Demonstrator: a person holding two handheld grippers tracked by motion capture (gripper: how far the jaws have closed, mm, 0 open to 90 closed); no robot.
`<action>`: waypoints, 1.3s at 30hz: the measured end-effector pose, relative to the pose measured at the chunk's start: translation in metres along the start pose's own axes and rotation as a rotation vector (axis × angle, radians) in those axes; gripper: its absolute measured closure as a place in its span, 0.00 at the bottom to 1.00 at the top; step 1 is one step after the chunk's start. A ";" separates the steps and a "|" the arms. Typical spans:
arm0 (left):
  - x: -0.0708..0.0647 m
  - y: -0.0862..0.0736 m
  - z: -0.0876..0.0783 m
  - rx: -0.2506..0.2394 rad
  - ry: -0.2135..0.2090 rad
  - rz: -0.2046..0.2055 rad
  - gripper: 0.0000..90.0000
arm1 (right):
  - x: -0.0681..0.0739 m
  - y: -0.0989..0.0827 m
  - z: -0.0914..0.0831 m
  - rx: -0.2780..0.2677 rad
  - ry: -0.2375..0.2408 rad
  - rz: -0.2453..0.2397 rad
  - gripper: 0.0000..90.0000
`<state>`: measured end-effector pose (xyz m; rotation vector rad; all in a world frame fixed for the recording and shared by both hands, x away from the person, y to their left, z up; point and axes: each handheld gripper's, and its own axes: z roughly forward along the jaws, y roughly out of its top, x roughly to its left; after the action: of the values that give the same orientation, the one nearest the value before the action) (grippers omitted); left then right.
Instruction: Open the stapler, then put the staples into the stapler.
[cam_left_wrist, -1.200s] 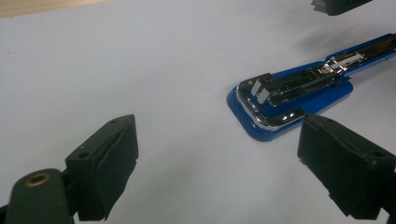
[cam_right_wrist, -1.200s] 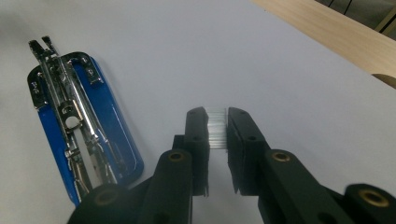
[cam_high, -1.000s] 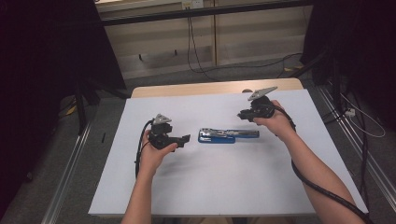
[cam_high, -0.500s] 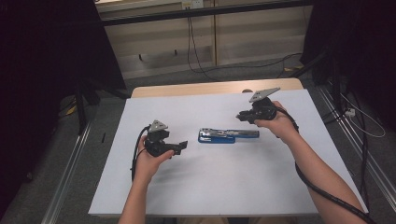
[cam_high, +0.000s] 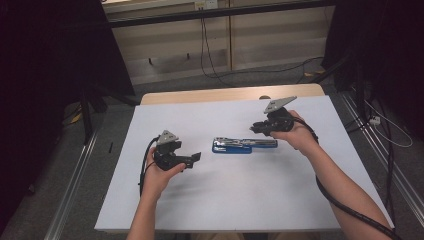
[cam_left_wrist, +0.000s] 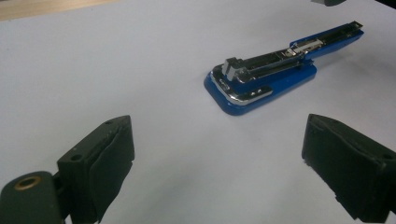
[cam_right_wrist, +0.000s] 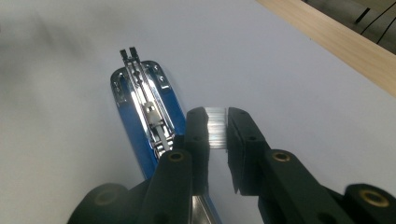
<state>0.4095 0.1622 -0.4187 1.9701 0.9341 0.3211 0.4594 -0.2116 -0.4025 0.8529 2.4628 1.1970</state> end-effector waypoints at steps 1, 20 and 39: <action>0.000 0.000 0.000 0.000 -0.002 0.001 0.10 | 0.001 0.002 0.000 0.001 0.002 -0.007 0.88; 0.004 -0.003 -0.005 0.006 -0.007 -0.013 0.10 | 0.015 0.016 0.017 0.016 0.085 -0.054 0.88; 0.004 -0.008 -0.013 -0.017 -0.004 -0.034 0.10 | 0.025 0.031 0.032 0.020 0.141 -0.108 0.88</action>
<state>0.4014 0.1762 -0.4184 1.9363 0.9586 0.3050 0.4666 -0.1613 -0.3979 0.6515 2.5990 1.2348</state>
